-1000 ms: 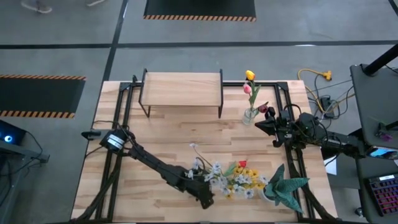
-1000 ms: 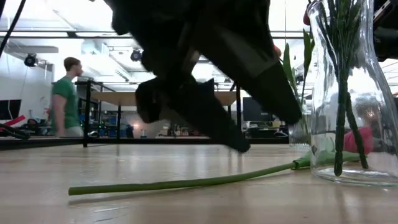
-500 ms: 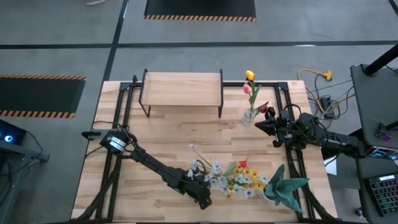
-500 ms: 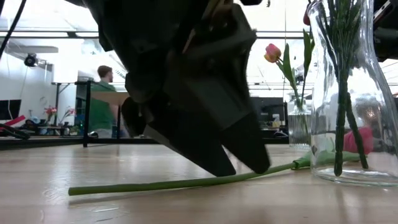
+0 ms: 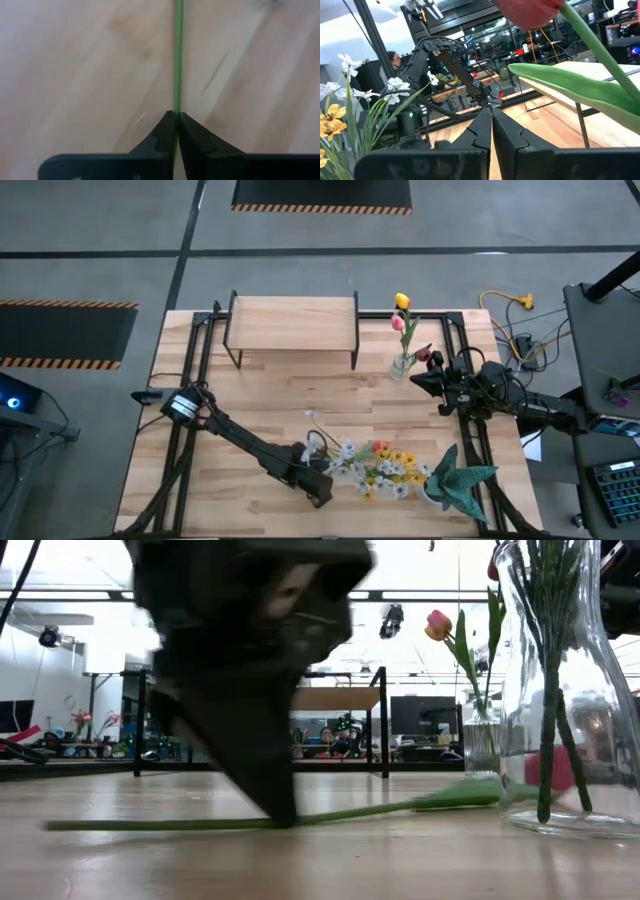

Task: Pick and place flowers into a vace then onto a shelf
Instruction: Put the red tulip into the bottom transparent vase

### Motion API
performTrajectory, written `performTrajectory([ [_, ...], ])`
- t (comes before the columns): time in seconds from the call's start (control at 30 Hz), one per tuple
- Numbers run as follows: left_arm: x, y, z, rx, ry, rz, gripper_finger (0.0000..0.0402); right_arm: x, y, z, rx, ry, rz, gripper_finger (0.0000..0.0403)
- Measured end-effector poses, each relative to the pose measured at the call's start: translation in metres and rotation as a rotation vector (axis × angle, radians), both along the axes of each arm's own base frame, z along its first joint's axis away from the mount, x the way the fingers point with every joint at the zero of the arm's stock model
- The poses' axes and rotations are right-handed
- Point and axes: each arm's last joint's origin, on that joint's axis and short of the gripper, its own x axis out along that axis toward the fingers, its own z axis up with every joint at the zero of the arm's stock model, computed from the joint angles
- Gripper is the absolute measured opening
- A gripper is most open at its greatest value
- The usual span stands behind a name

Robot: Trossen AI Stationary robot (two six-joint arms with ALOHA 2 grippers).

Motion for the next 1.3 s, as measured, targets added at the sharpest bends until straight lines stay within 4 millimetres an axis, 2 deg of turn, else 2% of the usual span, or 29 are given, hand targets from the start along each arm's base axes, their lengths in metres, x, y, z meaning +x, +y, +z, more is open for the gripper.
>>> performTrajectory([
  [0.27,-0.025,0.013,0.013,0.093,0.199,0.112,0.0001,0.000,0.000,0.000,0.002,0.000,0.000,0.0009],
  [0.6,-0.027,0.014,0.025,0.086,0.180,0.112,0.0009,0.000,0.000,0.000,0.001,0.000,0.000,0.0009],
  [0.73,-0.028,0.015,0.036,0.076,0.156,0.113,0.0057,0.000,0.000,0.000,0.001,0.000,0.001,0.0009],
  [0.9,-0.030,0.020,0.051,0.076,0.109,0.150,0.0148,0.000,0.000,0.000,0.001,0.001,0.001,0.0009],
  [1.03,-0.021,0.026,0.061,0.044,0.026,0.195,0.0203,0.000,0.000,0.000,0.001,0.001,0.002,0.0009],
  [1.17,-0.003,0.035,0.064,0.013,-0.091,0.208,0.0230,0.000,0.000,0.000,0.001,0.001,0.002,0.0009],
  [1.3,0.007,0.046,0.063,0.015,-0.135,0.191,0.0234,0.000,0.000,0.000,0.000,0.002,0.003,0.0009],
])
